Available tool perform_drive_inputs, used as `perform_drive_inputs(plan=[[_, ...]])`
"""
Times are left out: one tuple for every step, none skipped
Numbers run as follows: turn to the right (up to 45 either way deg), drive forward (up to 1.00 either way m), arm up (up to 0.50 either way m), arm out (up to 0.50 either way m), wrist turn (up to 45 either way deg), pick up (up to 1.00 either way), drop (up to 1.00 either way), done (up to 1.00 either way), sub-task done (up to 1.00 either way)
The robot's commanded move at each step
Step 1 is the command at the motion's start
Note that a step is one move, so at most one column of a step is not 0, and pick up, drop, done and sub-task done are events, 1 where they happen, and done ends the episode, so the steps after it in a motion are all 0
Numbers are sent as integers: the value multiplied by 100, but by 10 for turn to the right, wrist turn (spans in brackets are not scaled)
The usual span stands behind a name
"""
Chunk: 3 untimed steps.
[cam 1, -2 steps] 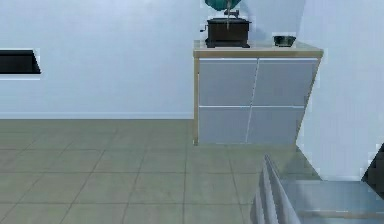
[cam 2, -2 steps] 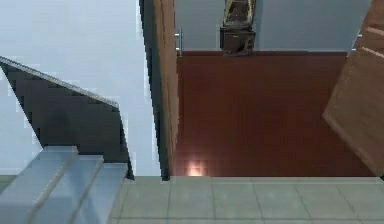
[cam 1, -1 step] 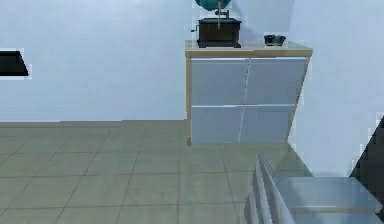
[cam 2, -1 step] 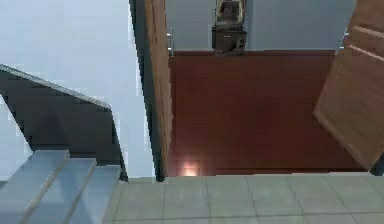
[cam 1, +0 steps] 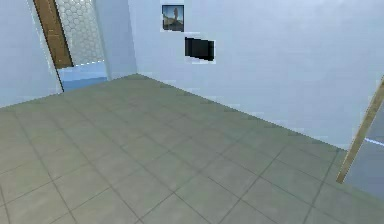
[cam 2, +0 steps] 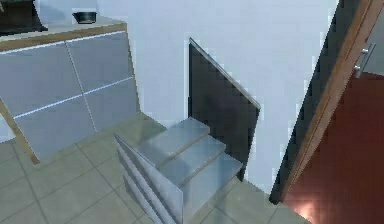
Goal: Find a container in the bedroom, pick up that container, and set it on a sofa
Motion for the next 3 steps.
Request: perform_drive_inputs(plan=[[0, 20, 0, 0, 0, 0, 0, 0, 0], [390, 0, 0, 0, 0, 0, 0, 0, 0], [0, 100, 0, 0, 0, 0, 0, 0, 0]])
